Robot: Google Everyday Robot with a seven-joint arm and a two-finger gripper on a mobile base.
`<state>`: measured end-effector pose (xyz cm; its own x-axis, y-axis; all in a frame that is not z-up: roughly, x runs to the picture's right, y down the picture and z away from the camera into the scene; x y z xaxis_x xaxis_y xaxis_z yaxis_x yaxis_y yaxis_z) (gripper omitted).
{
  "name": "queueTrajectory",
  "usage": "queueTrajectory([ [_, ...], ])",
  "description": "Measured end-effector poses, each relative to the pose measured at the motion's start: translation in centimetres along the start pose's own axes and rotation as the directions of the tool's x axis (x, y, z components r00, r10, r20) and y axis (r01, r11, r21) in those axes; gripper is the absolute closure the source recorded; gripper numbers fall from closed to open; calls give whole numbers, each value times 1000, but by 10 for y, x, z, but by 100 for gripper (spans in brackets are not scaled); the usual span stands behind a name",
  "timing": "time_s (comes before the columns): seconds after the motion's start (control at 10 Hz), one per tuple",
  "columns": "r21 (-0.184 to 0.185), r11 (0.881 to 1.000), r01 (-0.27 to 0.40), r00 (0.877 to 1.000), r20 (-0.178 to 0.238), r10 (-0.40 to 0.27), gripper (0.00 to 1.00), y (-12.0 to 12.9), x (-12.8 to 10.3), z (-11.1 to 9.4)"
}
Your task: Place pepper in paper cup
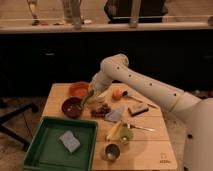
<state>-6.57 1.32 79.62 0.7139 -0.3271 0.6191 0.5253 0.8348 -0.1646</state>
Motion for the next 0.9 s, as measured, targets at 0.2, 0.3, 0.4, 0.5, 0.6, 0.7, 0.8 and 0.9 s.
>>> queueTrajectory([
  [0.2,7,1000,-10,1000,15,10,100,-4,4,3],
  [0.3,13,1000,-19,999,30,18,100,-3,7,6],
  [0.4,22,999,-27,998,57,26,100,-2,8,9],
  [0.5,27,999,-35,996,78,33,100,-1,10,12],
  [0.6,27,999,-39,995,90,37,100,1,11,15],
  [0.7,27,999,-42,995,96,39,100,2,11,16],
  [0.8,23,999,-43,995,96,41,100,3,13,17],
  [0.9,16,999,-44,995,85,43,100,3,16,17],
])
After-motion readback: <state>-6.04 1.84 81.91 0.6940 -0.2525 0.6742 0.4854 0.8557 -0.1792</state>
